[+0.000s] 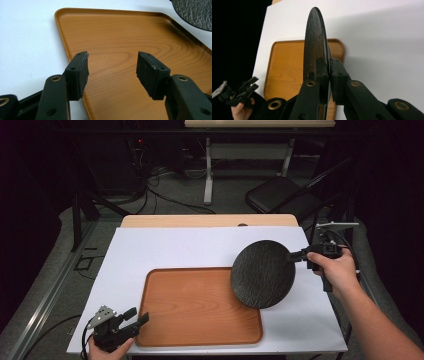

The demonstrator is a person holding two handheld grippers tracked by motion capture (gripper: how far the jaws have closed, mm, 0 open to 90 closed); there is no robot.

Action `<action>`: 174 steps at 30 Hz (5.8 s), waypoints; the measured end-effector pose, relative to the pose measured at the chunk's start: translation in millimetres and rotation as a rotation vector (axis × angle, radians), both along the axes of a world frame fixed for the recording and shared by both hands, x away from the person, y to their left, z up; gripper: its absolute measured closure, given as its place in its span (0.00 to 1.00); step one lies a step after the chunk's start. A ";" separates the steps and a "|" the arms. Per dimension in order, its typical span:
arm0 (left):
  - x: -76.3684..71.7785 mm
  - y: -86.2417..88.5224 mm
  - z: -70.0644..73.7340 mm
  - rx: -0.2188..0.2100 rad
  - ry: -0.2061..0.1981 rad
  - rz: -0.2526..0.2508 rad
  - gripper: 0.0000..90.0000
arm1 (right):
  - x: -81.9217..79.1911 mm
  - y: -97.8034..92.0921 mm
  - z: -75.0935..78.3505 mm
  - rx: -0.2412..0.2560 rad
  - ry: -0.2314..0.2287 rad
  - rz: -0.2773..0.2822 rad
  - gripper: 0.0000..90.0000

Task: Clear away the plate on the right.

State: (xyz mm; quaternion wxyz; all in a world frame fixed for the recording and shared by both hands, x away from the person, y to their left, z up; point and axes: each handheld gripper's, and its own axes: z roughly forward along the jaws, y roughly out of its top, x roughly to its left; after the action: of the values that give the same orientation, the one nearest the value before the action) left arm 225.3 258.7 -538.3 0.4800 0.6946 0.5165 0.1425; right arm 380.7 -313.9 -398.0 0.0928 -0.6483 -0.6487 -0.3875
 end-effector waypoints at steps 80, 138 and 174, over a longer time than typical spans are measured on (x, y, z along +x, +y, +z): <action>-2.6 1.8 2.3 -0.009 -0.009 -0.007 0.48 | -2.0 173.7 -66.7 -0.017 0.000 0.285 0.97; -2.4 2.9 2.2 -0.006 0.000 0.000 0.48 | 1.3 154.0 -126.7 -0.142 0.081 0.259 0.84; -2.0 2.0 1.4 -0.001 0.001 0.000 0.48 | -14.3 126.2 -79.0 -0.180 -0.154 0.242 0.61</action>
State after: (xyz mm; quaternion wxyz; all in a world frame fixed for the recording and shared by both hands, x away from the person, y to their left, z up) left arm 223.3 260.7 -536.9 0.4802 0.6945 0.5167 0.1420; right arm 366.4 -187.7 -476.9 0.0306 -0.5394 -0.7594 -0.3624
